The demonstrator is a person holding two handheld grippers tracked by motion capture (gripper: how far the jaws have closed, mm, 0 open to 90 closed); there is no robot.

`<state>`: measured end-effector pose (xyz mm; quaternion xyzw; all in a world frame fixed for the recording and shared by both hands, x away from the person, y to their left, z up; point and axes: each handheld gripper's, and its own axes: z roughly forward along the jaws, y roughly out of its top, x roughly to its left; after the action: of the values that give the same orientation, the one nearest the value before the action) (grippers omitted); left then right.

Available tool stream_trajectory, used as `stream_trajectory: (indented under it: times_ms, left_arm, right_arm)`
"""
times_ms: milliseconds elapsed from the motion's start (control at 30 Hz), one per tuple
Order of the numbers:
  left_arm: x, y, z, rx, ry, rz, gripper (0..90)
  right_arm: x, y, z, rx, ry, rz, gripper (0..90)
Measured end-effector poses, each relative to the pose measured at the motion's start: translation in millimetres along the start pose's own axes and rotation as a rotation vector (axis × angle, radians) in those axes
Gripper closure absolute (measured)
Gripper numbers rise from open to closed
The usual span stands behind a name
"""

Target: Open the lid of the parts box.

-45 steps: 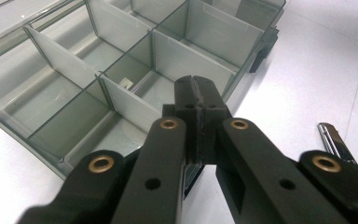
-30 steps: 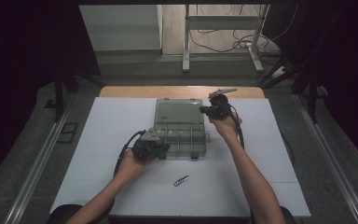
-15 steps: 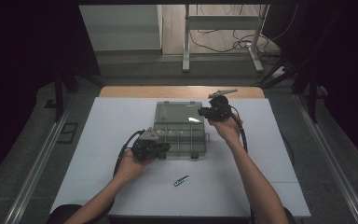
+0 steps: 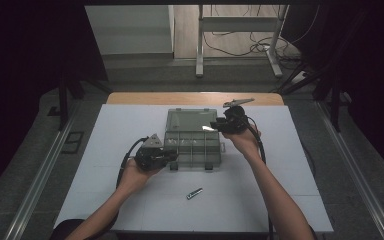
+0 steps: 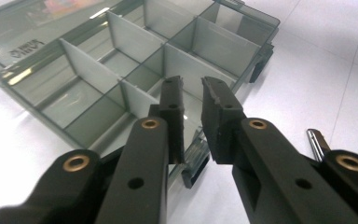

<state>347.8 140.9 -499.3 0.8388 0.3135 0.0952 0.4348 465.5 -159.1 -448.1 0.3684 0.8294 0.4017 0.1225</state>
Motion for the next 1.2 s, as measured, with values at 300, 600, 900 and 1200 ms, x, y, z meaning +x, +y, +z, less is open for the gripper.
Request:
stream_trajectory:
  times_ms: [300, 600, 900, 1200]
  left_arm:
    - [5.9, -3.5, -12.5, -0.008, 0.016, -0.02, 73.4]
    - [11.4, -7.8, -24.3, -0.017, 0.03, -0.042, 68.4]
    - [16.8, -10.7, -33.8, -0.012, 0.042, -0.059, 61.1]
    - [20.3, -13.5, -42.7, -0.009, 0.061, -0.076, 53.2]
  right_arm:
    - [4.0, -3.6, -8.0, 0.007, 0.029, 0.008, 54.8]
    - [5.4, -8.0, -18.3, 0.006, 0.047, 0.03, 47.9]
    - [10.9, -10.0, -25.2, 0.017, 0.061, 0.024, 40.7]
    - [21.6, -14.2, -30.0, 0.029, 0.066, -0.006, 34.3]
